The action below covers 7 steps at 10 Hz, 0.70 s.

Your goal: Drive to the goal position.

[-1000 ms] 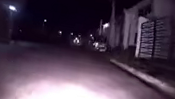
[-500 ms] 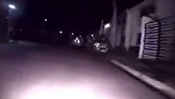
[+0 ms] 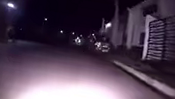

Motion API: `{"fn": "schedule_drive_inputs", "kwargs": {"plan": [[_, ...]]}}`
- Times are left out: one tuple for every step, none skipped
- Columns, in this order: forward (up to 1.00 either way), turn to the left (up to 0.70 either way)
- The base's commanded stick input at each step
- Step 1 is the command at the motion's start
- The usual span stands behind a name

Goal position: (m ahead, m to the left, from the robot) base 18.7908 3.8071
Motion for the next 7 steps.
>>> {"fn": "schedule_drive_inputs", "kwargs": {"plan": [[0.70,0.00],[0.70,0.00],[0.70,0.00],[0.70,0.00],[0.70,0.00],[0.70,0.00],[0.70,0.00]]}}
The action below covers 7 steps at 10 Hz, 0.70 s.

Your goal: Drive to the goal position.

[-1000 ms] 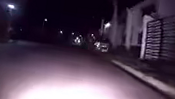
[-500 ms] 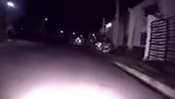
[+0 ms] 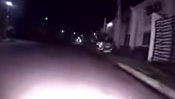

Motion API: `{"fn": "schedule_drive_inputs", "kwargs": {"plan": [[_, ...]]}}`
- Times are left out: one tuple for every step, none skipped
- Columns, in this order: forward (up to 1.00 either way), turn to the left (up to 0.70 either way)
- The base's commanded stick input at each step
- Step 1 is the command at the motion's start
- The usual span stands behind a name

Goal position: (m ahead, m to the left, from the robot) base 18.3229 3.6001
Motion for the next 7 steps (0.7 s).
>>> {"fn": "schedule_drive_inputs", "kwargs": {"plan": [[0.70,0.00],[0.70,0.00],[0.70,0.00],[0.70,0.00],[0.70,0.00],[0.70,0.00],[0.70,0.00]]}}
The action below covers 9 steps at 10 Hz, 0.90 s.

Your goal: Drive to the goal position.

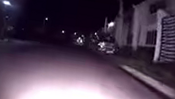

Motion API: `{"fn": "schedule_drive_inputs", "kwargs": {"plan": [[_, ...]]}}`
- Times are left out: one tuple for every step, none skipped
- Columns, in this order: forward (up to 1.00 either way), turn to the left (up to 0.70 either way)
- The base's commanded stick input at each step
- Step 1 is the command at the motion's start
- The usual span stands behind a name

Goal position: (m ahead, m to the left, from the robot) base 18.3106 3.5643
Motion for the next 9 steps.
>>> {"fn": "schedule_drive_inputs", "kwargs": {"plan": [[0.70,0.00],[0.70,0.00],[0.70,0.00],[0.70,0.00],[0.70,0.00],[0.70,0.00],[0.70,0.00],[0.70,0.00],[0.70,0.00]]}}
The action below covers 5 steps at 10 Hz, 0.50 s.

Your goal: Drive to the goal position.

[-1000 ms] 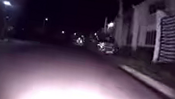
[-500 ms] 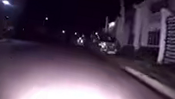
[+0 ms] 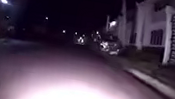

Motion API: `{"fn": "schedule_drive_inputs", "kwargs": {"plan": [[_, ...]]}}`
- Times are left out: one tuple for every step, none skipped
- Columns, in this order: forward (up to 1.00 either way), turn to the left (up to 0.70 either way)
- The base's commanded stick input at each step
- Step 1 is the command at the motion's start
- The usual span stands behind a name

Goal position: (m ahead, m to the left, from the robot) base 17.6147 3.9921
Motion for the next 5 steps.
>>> {"fn": "schedule_drive_inputs", "kwargs": {"plan": [[0.70,0.00],[0.70,0.00],[0.70,0.00],[0.70,0.00],[0.70,0.00]]}}
